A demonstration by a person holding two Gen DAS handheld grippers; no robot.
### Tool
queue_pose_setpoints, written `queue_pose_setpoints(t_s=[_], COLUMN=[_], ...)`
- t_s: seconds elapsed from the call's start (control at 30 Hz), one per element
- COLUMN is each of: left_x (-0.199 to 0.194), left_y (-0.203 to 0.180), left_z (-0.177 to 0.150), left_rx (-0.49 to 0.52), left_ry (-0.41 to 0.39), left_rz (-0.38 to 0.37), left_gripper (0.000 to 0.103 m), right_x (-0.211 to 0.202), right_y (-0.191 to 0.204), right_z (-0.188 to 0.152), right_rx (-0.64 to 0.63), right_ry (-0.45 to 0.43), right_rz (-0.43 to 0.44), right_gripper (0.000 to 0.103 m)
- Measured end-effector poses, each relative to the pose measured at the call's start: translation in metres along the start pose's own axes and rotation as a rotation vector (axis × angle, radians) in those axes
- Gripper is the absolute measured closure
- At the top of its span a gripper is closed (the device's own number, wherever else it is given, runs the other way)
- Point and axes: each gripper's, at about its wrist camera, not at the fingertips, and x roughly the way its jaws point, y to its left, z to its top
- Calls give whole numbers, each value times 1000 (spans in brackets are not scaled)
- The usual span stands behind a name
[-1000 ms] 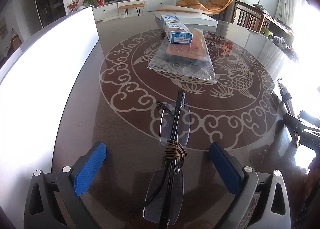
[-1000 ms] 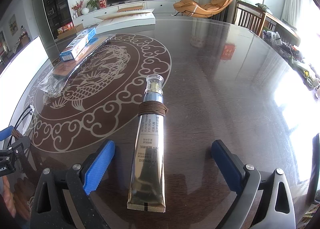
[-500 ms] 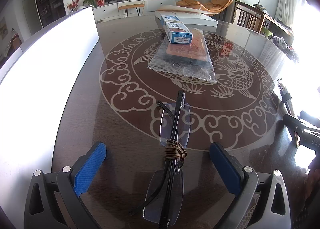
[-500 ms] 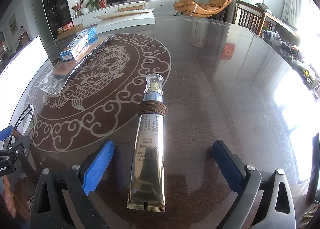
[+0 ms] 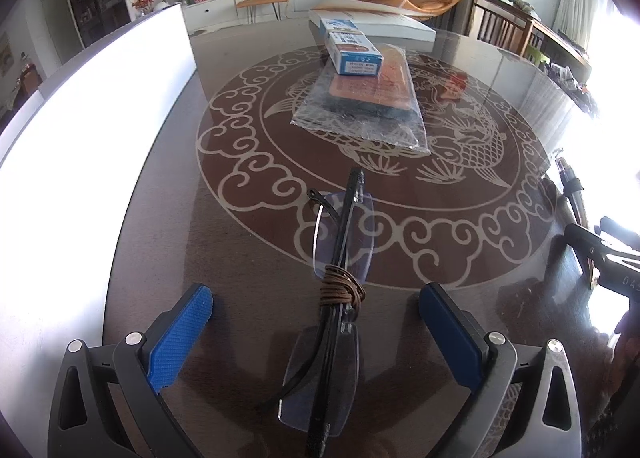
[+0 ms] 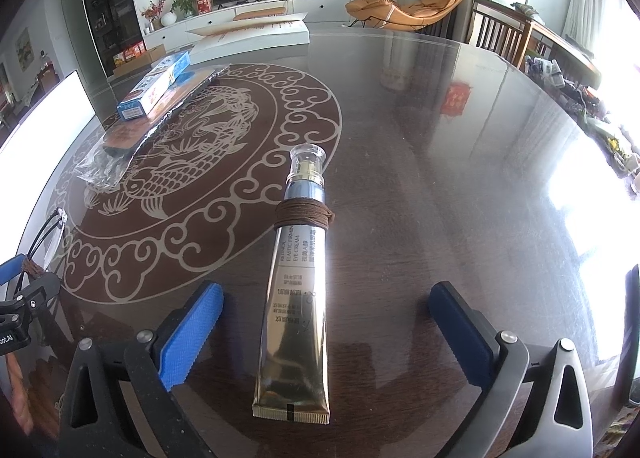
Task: Organize objects
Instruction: 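Close the right tool on the gold tube and lift it, then carry the eyeglasses and gold tube over the white box and open both tools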
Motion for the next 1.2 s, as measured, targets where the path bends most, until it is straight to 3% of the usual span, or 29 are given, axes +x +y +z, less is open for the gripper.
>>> queue_pose_setpoints(t_s=[0.07,0.1,0.13,0.17,0.2,0.23,0.27,0.33,0.57,0.6,0.63,0.7,0.87,0.93,0.97,1.03,1.2], left_x=[1,2,1,-3,-7,-10,-13,-17,-68,-76,-83,-90,-97,-100,-103,-110,-134], left_y=[-2,-1,0,0,-1,-2,-2,1,21,24,27,34,46,48,48,49,56], left_z=[3,4,5,5,5,5,4,0,-18,-19,-20,-23,-40,-45,-47,-49,-52], left_rx=[41,47,43,33,34,42,41,11,-81,-84,-82,-83,-92,-96,-99,-106,-115], left_ry=[25,33,27,-2,-25,-37,-41,-48,-140,-154,-159,-161,-136,-136,-139,-149,-182], left_rz=[-24,-30,-25,-20,-20,-24,-32,-89,-203,-213,-212,-217,-223,-227,-233,-243,-250], left_gripper=[0,0,10,22,48,80,81,92,92,92,92,92,92,92,92,92,92], right_x=[1,1,-1,-2,-2,-2,-2,-5,-56,-62,-67,-69,-50,-42,-37,-30,-20], right_y=[-3,-6,-9,-12,-15,-18,-22,-25,8,16,26,45,71,72,78,93,151], right_z=[6,10,14,19,22,25,27,26,38,41,43,43,29,25,23,21,16], right_rx=[-13,-8,-6,-9,-1,10,27,58,61,50,36,-7,-113,-76,-78,-98,-190], right_ry=[45,59,65,80,97,116,139,168,112,104,101,111,193,242,260,263,247], right_rz=[38,55,50,41,46,50,76,114,266,290,311,313,221,241,252,259,309], right_gripper=[0,8,19,42,61,68,75,75,76,86,91,91,88,76,58,45,45])
